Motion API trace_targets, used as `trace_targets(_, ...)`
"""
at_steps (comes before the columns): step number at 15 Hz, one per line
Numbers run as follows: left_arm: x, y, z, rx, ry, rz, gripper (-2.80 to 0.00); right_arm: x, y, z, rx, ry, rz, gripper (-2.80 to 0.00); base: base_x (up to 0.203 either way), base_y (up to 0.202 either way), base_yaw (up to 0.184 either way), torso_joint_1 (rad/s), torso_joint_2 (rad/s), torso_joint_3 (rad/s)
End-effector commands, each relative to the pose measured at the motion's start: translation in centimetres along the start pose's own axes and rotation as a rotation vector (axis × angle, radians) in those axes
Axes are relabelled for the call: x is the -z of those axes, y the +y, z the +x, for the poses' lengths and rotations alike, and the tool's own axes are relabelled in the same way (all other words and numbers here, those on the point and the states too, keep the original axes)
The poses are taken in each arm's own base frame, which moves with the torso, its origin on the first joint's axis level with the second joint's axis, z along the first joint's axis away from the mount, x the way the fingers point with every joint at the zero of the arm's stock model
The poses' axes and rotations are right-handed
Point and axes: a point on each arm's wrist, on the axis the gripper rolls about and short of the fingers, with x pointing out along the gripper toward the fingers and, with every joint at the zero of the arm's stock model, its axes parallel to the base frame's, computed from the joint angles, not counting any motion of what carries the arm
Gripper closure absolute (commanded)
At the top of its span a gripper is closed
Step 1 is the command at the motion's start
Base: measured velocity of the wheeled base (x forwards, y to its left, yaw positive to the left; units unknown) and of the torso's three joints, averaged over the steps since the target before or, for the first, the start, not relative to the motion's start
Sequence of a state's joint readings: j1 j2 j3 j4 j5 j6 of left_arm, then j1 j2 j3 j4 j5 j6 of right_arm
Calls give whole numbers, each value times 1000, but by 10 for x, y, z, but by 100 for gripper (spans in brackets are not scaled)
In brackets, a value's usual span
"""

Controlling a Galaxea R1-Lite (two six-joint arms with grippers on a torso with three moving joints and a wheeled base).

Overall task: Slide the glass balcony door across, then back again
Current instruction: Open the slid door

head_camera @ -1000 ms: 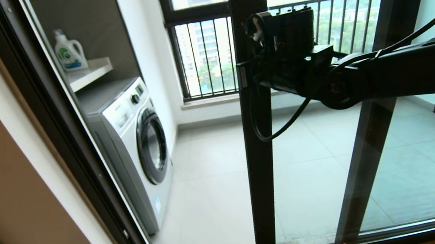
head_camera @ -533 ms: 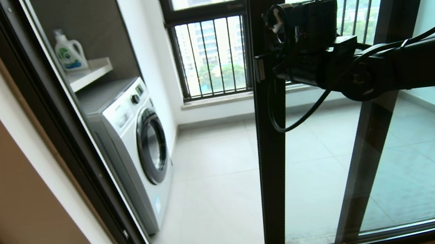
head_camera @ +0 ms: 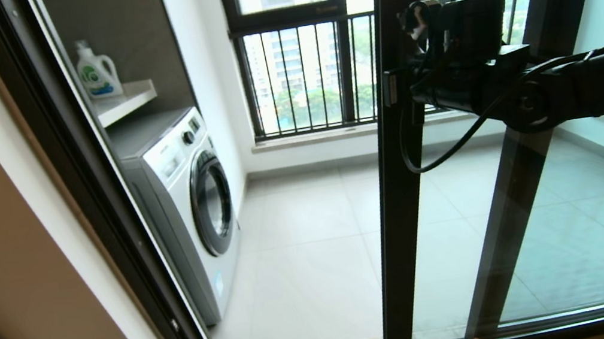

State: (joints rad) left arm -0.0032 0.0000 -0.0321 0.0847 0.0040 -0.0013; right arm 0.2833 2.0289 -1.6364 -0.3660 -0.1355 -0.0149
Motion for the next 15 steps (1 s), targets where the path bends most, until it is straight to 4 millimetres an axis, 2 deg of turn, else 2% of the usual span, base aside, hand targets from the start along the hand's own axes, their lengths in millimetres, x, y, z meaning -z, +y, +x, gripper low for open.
trace_targets(1, 0, 0, 0, -1, 3, 0, 0, -6, -13, -4, 17, -16, 2, 0, 0, 0, 0, 0, 0, 0)
trace_targets(7, 0, 0, 0, -1, 1, 0, 0, -2, -33, -14, 37, -1, 2, 0, 0, 0, 0, 0, 0, 0)
trace_targets(15, 0, 0, 0, -1, 3, 0, 0, -6, -79, -22, 104, -19, 5, 0, 0, 0, 0, 0, 0, 0)
